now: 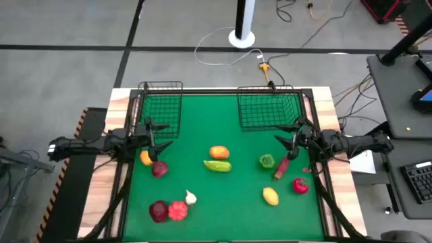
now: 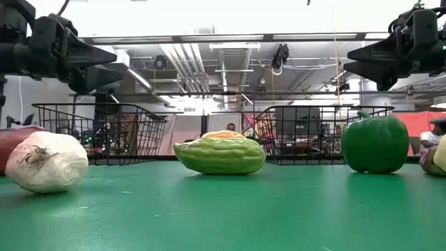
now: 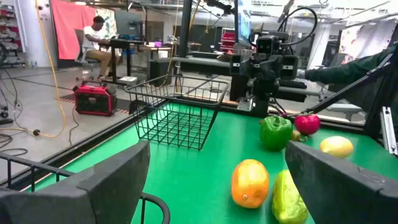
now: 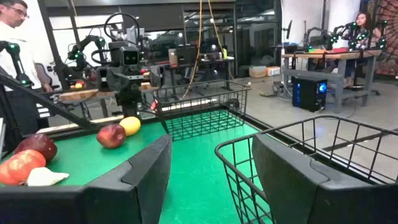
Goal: Sort produce into baskets
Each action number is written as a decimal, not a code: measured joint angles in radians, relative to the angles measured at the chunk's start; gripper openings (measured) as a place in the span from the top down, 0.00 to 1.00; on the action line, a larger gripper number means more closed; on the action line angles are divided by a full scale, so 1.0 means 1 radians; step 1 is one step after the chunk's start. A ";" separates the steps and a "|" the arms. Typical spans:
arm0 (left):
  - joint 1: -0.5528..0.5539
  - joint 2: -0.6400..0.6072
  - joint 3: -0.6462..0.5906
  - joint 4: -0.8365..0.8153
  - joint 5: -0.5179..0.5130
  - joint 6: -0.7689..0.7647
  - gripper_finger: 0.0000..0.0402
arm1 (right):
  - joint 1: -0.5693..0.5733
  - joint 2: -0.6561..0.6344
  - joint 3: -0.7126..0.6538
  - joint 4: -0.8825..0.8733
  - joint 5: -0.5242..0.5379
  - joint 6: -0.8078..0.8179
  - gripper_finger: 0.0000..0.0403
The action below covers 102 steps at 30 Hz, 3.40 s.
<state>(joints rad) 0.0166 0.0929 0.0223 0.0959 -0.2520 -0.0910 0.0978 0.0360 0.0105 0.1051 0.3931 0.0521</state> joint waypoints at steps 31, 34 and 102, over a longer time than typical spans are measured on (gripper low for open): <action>0.000 0.000 0.000 0.000 0.000 0.000 0.11 | 0.000 0.000 0.000 0.000 0.000 0.000 0.47; 0.000 0.000 0.000 0.000 0.000 0.000 0.11 | 0.000 0.000 0.000 0.000 0.000 0.000 0.47; 0.000 0.001 0.000 0.221 -0.149 -0.459 0.11 | 0.000 0.000 0.003 0.041 -0.001 0.251 0.47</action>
<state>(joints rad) 0.0162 0.0937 0.0223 0.3174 -0.4010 -0.5504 0.0978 0.0364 0.0135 0.1460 0.3920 0.3033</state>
